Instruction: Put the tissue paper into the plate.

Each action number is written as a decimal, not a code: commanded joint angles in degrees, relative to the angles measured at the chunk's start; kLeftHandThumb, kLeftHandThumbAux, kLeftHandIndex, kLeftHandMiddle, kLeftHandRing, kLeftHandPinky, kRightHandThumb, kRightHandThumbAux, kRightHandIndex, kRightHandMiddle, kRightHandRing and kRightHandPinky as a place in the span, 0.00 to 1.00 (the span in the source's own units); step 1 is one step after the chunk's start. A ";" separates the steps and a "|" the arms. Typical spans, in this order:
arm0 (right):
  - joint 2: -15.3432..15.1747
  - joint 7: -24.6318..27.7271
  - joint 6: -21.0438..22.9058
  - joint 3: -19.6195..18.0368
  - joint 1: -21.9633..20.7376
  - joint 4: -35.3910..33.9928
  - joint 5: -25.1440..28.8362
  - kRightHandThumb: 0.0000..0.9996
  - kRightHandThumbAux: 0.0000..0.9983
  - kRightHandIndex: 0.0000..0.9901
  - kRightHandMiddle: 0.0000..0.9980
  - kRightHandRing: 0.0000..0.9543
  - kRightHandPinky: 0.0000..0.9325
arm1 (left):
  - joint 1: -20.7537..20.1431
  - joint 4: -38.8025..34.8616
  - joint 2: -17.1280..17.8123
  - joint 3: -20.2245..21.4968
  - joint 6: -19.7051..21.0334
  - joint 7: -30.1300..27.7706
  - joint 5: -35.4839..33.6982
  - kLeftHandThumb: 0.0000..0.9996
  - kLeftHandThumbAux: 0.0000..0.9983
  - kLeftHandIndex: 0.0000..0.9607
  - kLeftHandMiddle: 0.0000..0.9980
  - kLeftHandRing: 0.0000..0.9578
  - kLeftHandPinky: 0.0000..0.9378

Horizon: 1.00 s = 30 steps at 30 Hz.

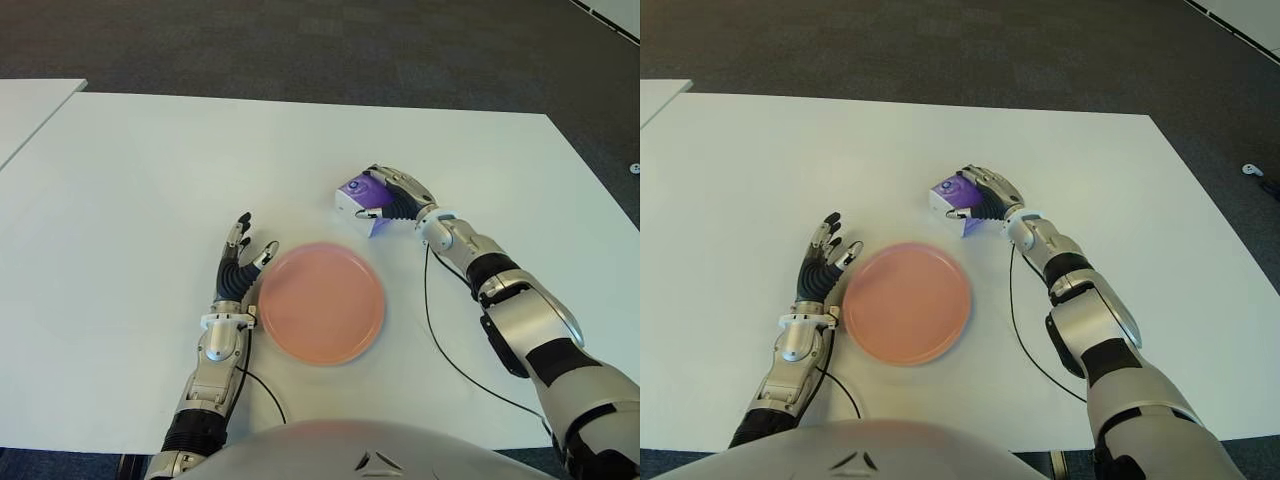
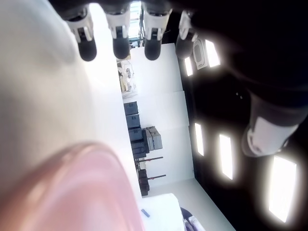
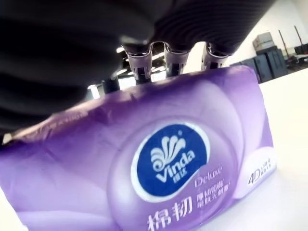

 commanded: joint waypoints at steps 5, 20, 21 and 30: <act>2.03 -1.75 1.83 4.59 4.22 1.70 -3.96 0.17 0.40 0.00 0.00 0.00 0.00 | 1.60 0.71 0.51 0.14 0.41 -0.08 0.18 0.00 0.54 0.00 0.00 0.00 0.00; 4.09 -7.90 4.74 11.75 8.23 4.82 -8.68 0.13 0.39 0.00 0.00 0.00 0.00 | 2.14 0.76 0.65 0.59 -1.22 -0.08 -0.34 0.00 0.55 0.00 0.00 0.00 0.00; 4.12 -8.12 4.88 12.19 8.37 4.93 -8.82 0.13 0.39 0.00 0.00 0.00 0.00 | 2.19 0.71 0.64 0.62 -1.22 -0.12 -0.39 0.00 0.55 0.00 0.00 0.00 0.00; 4.48 -9.53 6.98 16.79 9.43 5.39 -10.79 0.10 0.38 0.00 0.00 0.00 0.00 | 3.15 -0.35 0.68 0.62 -1.63 -0.60 -0.85 0.00 0.55 0.00 0.00 0.00 0.00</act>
